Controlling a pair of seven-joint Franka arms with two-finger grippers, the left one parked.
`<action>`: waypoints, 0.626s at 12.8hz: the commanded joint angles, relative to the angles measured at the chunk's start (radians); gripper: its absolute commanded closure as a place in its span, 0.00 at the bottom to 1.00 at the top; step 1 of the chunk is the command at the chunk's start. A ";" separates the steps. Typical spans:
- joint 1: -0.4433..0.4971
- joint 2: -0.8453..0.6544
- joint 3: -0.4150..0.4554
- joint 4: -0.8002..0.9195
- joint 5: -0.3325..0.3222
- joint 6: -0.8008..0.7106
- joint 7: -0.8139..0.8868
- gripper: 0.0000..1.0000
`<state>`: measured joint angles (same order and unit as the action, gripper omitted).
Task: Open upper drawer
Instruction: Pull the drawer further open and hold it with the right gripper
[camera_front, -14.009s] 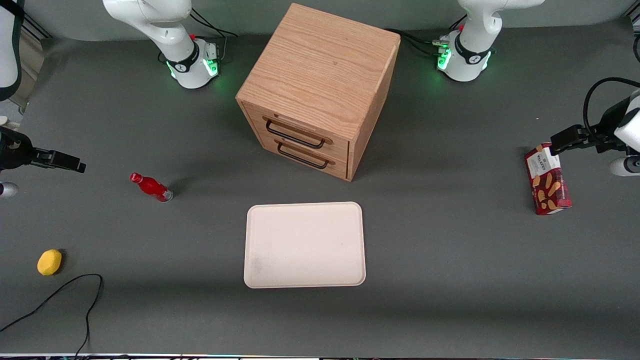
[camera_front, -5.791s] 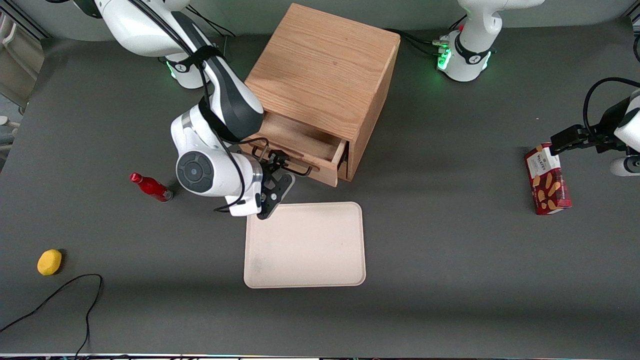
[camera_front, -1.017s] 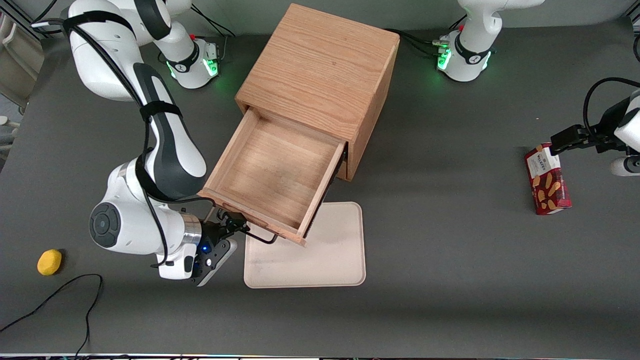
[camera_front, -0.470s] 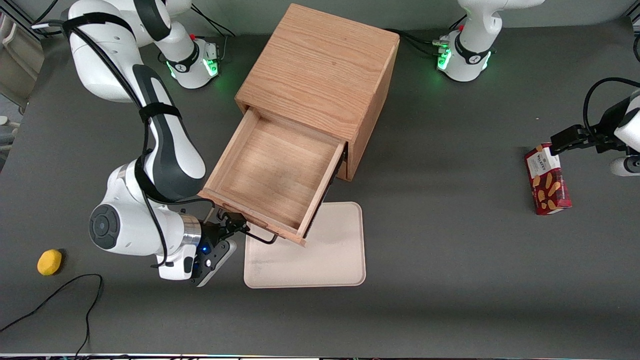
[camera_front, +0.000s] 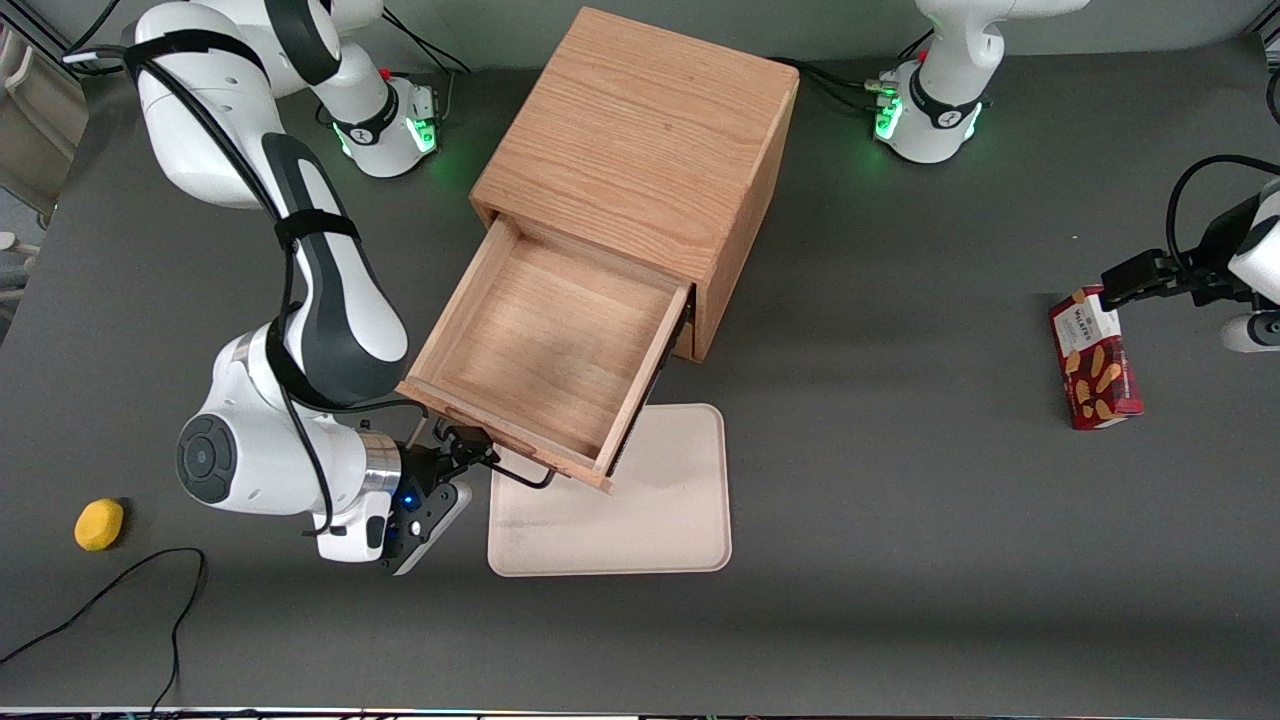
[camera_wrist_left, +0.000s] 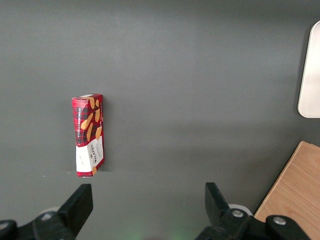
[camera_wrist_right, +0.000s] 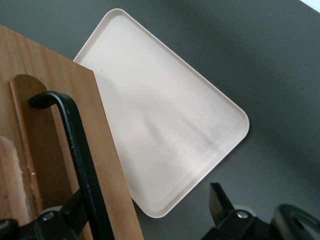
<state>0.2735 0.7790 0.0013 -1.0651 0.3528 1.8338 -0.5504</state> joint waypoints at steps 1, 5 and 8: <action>-0.036 0.051 -0.010 0.099 -0.011 -0.002 -0.011 0.00; -0.040 0.049 -0.010 0.112 -0.011 -0.031 -0.006 0.00; -0.062 0.049 0.011 0.117 -0.011 -0.037 -0.005 0.00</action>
<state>0.2597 0.7929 0.0029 -1.0298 0.3527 1.7845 -0.5504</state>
